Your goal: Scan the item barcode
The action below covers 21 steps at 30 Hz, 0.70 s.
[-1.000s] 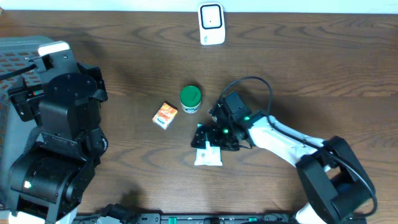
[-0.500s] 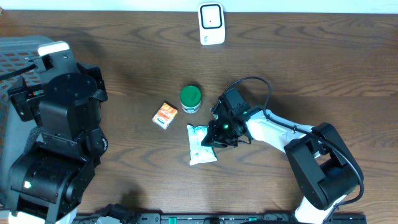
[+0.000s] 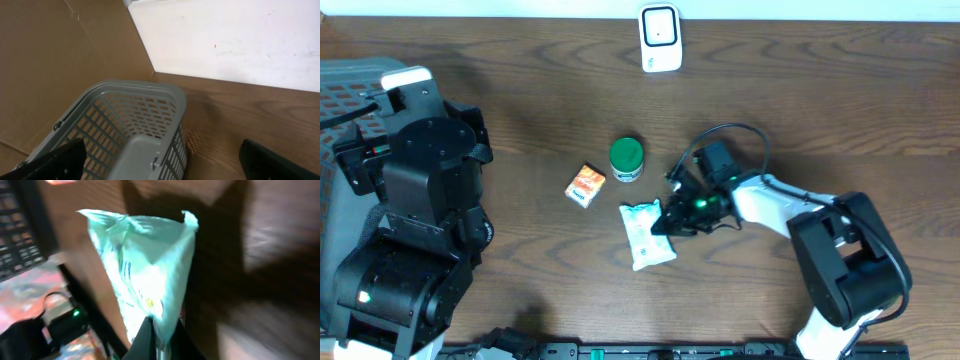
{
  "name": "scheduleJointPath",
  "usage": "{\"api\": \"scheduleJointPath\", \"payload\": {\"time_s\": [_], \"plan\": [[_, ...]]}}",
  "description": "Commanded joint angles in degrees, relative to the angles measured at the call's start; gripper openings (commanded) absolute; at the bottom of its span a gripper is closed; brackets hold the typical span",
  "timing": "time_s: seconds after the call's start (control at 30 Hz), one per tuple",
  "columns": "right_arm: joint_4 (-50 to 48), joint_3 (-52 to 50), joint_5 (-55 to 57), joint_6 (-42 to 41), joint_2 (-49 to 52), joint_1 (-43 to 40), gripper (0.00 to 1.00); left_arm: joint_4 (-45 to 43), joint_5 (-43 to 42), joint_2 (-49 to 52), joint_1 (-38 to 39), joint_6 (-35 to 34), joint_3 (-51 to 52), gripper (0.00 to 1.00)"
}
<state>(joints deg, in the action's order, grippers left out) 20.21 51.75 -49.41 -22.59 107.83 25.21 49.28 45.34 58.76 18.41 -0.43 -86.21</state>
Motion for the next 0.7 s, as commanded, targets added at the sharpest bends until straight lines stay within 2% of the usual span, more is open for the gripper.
{"api": "scheduleJointPath", "payload": {"time_s": [0.0, 0.17, 0.33, 0.57, 0.67], "plan": [[-0.1, -0.2, -12.0, 8.6, -1.9, -3.7, 0.01, 0.0, 0.2, 0.0, -0.2, -0.7, -0.3, 0.98], [-0.1, -0.2, -19.9, 12.1, -2.0, -6.4, 0.01, 0.0, 0.2, 0.0, -0.2, -0.7, -0.3, 0.98], [-0.1, -0.2, -22.1, 12.9, -2.0, -7.6, 0.01, 0.0, 0.2, 0.0, -0.2, -0.7, -0.3, 0.98], [-0.8, -0.2, -35.1, 13.2, -2.0, -9.2, 0.01, 0.0, 0.2, 0.0, -0.2, -0.7, -0.3, 0.98], [-0.3, -0.2, -30.4, 11.1, -2.0, -9.6, 0.01, 0.0, 0.2, 0.0, -0.2, -0.7, -0.3, 0.98]]}}
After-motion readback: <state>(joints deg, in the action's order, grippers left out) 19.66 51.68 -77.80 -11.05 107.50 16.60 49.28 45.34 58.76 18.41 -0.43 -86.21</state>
